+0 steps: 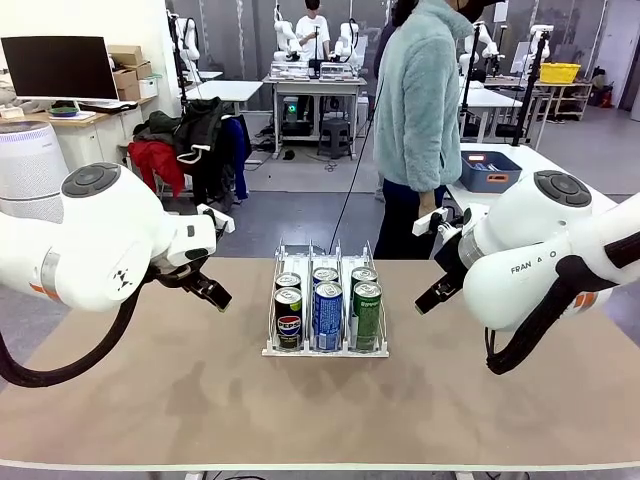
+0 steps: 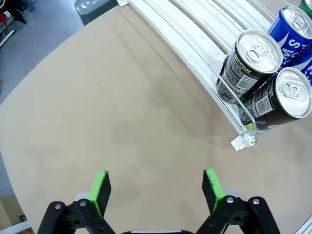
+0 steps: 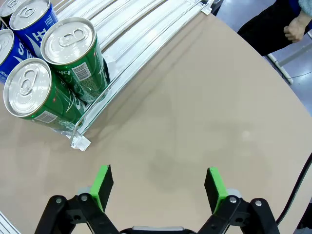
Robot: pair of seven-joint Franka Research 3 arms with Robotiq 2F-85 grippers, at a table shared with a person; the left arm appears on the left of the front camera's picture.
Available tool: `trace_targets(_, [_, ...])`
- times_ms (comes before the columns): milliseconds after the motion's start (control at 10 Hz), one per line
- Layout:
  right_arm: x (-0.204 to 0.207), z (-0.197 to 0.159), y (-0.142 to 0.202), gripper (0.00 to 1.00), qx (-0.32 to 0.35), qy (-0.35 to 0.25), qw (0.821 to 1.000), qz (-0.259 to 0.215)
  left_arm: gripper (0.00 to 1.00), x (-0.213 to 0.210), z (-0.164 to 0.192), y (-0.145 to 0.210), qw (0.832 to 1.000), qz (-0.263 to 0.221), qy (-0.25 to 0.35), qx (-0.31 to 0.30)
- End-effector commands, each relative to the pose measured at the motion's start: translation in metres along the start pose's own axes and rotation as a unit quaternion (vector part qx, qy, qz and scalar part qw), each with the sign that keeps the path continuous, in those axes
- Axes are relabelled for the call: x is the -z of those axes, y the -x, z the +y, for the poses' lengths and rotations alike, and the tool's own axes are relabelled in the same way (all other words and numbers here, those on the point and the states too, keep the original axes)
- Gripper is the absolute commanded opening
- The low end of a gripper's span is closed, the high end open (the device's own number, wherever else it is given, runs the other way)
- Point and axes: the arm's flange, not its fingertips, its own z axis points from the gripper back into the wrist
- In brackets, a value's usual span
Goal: Fill the beverage cans into the dispenser.
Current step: Pick up the Sprite handed by the human.
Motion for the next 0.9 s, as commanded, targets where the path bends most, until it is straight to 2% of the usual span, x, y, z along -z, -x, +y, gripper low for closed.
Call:
trace_targets(0, [0.0, 0.0, 0.0, 1.0, 0.0, 0.0, 1.0, 0.0, 1.0, 0.0, 0.001, 0.0, 1.0, 0.0, 0.0, -0.001])
trace_targets(700, [0.0, 0.0, 0.0, 1.0, 0.0, 0.0, 1.0, 0.0, 1.0, 0.0, 0.0, 0.0, 1.0, 0.0, 0.0, 0.0])
trace_targets(800, [0.0, 0.0, 0.0, 1.0, 0.0, 0.0, 1.0, 0.0, 1.0, 0.0, -0.008, -0.011, 1.0, 0.008, 0.018, 0.013])
